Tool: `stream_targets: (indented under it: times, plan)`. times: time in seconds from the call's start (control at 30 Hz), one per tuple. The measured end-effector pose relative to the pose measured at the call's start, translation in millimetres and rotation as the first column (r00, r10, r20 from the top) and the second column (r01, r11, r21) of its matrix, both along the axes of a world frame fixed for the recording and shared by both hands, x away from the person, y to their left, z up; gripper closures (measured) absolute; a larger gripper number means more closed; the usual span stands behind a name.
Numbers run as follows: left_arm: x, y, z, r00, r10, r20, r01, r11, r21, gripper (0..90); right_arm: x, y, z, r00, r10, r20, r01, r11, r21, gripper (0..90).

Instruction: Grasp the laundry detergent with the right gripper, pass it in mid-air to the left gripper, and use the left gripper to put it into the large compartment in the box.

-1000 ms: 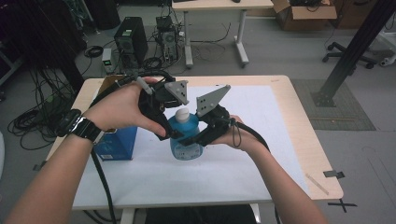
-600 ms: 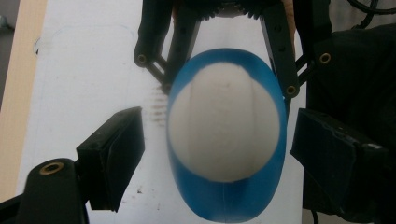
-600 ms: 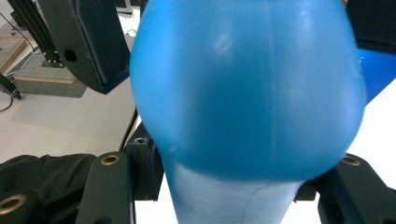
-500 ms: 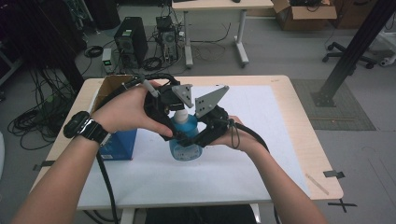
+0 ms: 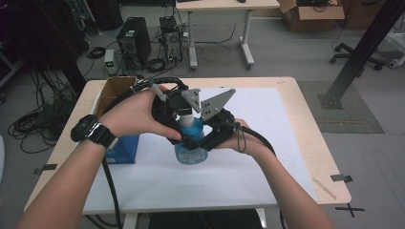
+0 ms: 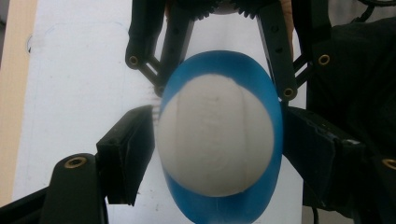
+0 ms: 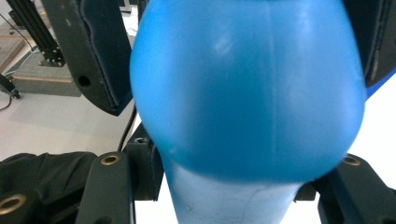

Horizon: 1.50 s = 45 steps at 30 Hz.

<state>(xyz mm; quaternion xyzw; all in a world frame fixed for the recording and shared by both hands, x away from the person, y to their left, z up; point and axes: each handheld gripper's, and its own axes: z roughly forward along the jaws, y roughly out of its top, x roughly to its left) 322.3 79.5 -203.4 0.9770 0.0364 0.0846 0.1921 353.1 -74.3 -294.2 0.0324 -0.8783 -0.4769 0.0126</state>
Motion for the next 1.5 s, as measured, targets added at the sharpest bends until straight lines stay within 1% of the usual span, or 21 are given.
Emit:
stream_targets:
  times: [0.07, 0.27, 0.37, 0.5, 0.53, 0.6, 0.63, 0.7, 0.9, 0.97, 1.13, 1.17, 1.27, 1.37, 1.47, 1.5]
  plan:
    - [-0.2, -0.6, -0.4, 1.0, 0.003, -0.001, -0.003, 1.0, -0.003, 27.4, -0.1, -0.1, 0.2, 1.0, 0.0, 0.003, 0.0, 1.0, 0.002, 42.5]
    - [-1.0, -1.4, -0.2, 1.0, 0.0, 0.001, 0.0, 1.0, 0.008, 29.0, 0.1, -0.6, 0.6, 1.0, -0.001, 0.003, 0.001, 1.0, 0.004, 42.5]
    - [-1.5, -1.6, -0.3, 1.0, 0.001, -0.002, -0.001, 1.0, 0.003, 29.8, -0.1, -0.4, 0.2, 1.0, -0.002, 0.003, 0.002, 1.0, 0.002, 42.5]
    - [-1.4, -1.5, -0.5, 1.0, -0.002, -0.002, 0.002, 1.0, 0.008, 30.9, -0.1, -0.9, -0.2, 1.0, -0.003, 0.005, 0.003, 1.0, 0.001, 42.5]
    - [-1.6, -1.6, -0.9, 1.0, 0.002, -0.002, -0.002, 1.0, 0.002, 31.0, -0.1, -1.1, -0.2, 1.0, -0.004, 0.006, 0.004, 1.0, 0.001, 42.5]
    - [-1.6, -1.6, -0.9, 1.0, 0.002, -0.001, -0.002, 1.0, 0.002, 31.7, -0.2, -1.1, -0.2, 1.0, -0.004, 0.005, 0.004, 1.0, 0.0, 42.5]
    - [-1.3, -1.6, -0.4, 1.0, -0.001, -0.001, 0.001, 1.0, 0.009, 31.7, -0.2, -1.1, -0.2, 1.0, -0.004, 0.005, 0.004, 1.0, 0.0, 42.5]
    - [-1.7, -1.8, -0.9, 1.0, 0.003, -0.001, -0.003, 1.0, 0.004, 32.4, -0.5, -1.1, -0.4, 1.0, -0.003, 0.005, 0.003, 1.0, -0.001, 42.5]
    - [-2.2, -3.2, -1.2, 0.9999, 0.006, 0.008, -0.006, 0.9999, 0.015, 33.8, -0.7, -1.1, -0.8, 1.0, -0.002, 0.004, 0.002, 1.0, -0.003, 42.5]
    - [-1.6, -4.0, -1.1, 0.9999, 0.004, 0.013, -0.005, 0.9996, 0.026, 36.2, -0.9, -1.0, -0.8, 1.0, -0.002, 0.007, 0.002, 1.0, -0.005, 42.5]
    - [-2.1, -4.3, -1.3, 0.9999, 0.008, 0.012, -0.008, 0.9998, 0.02, 37.3, -1.5, -1.2, -0.8, 1.0, -0.002, 0.007, 0.002, 1.0, -0.007, 42.5]
    - [-1.8, -4.3, -0.8, 0.9999, 0.005, 0.013, -0.005, 0.9996, 0.027, 37.3, -1.5, -1.2, -0.5, 1.0, -0.003, 0.009, 0.003, 1.0, -0.008, 42.6]
    - [-2.3, -4.6, -0.4, 0.9998, 0.009, 0.015, -0.01, 0.9998, 0.018, 37.4, -1.5, -1.5, 0.1, 0.9999, -0.005, 0.01, 0.005, 1.0, -0.008, 42.6]
    - [-1.0, -5.1, 2.0, 0.9998, 0.02, 0.003, -0.021, 0.9997, 0.012, 38.0, -1.5, -2.5, 1.2, 0.9999, -0.007, 0.013, 0.007, 1.0, -0.001, 42.6]
    - [-0.2, -6.5, 2.9, 0.9996, 0.026, -0.007, -0.025, 0.9994, 0.023, 38.3, -0.8, -3.0, 1.3, 1.0, -0.004, 0.007, 0.004, 1.0, 0.001, 42.5]
    - [0.7, -7.5, 3.3, 0.9996, 0.025, -0.013, -0.024, 0.999, 0.037, 38.3, -0.6, -3.0, 1.0, 1.0, 0.0, 0.004, 0.0, 1.0, 0.001, 42.5]
